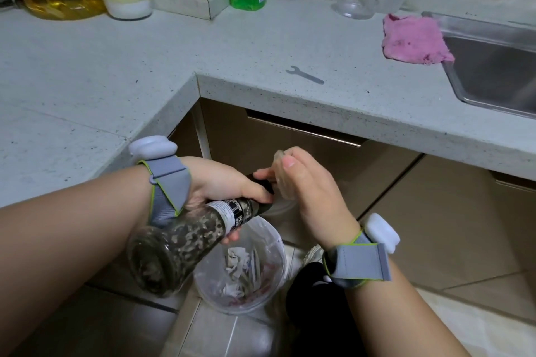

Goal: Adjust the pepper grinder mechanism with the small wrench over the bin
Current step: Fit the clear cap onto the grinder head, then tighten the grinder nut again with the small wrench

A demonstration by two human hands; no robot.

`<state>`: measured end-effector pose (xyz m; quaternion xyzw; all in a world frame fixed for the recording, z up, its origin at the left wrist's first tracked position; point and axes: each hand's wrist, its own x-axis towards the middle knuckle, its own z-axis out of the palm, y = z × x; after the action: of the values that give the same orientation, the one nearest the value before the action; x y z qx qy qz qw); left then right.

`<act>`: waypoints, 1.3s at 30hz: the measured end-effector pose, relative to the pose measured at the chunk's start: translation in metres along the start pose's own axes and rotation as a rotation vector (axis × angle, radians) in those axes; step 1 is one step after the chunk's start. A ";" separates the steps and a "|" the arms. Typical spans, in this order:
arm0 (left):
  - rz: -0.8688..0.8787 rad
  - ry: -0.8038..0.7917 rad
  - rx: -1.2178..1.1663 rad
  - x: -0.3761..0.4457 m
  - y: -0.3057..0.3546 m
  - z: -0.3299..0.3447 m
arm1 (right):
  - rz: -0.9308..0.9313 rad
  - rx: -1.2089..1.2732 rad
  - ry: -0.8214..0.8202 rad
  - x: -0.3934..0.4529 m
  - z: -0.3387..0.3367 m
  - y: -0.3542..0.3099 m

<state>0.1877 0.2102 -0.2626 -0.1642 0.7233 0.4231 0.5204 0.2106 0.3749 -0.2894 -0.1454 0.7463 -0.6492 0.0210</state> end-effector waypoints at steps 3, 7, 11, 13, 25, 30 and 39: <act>0.035 0.040 0.007 0.000 -0.001 0.001 | 0.011 -0.048 -0.031 0.001 -0.002 0.002; 0.162 0.156 -0.024 -0.001 0.000 0.001 | 0.012 0.078 0.083 0.006 -0.006 0.002; 0.521 0.493 0.036 0.003 0.006 -0.004 | -0.147 -0.063 0.177 0.026 -0.023 -0.011; 0.677 0.666 0.093 0.003 0.007 -0.005 | -0.186 -0.102 0.217 0.042 -0.036 -0.023; 1.023 0.822 0.081 -0.001 0.009 -0.009 | -0.170 -0.584 0.463 0.107 -0.080 -0.041; 1.073 0.814 -0.012 0.002 0.009 -0.011 | -0.103 -0.724 0.548 0.103 -0.083 -0.042; 1.101 0.786 -0.046 0.003 0.009 -0.012 | 0.072 -0.940 0.495 0.114 -0.084 -0.034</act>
<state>0.1731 0.2072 -0.2604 0.0755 0.8279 0.5505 -0.0766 0.0895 0.4239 -0.2250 0.0443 0.9438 -0.2586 -0.2008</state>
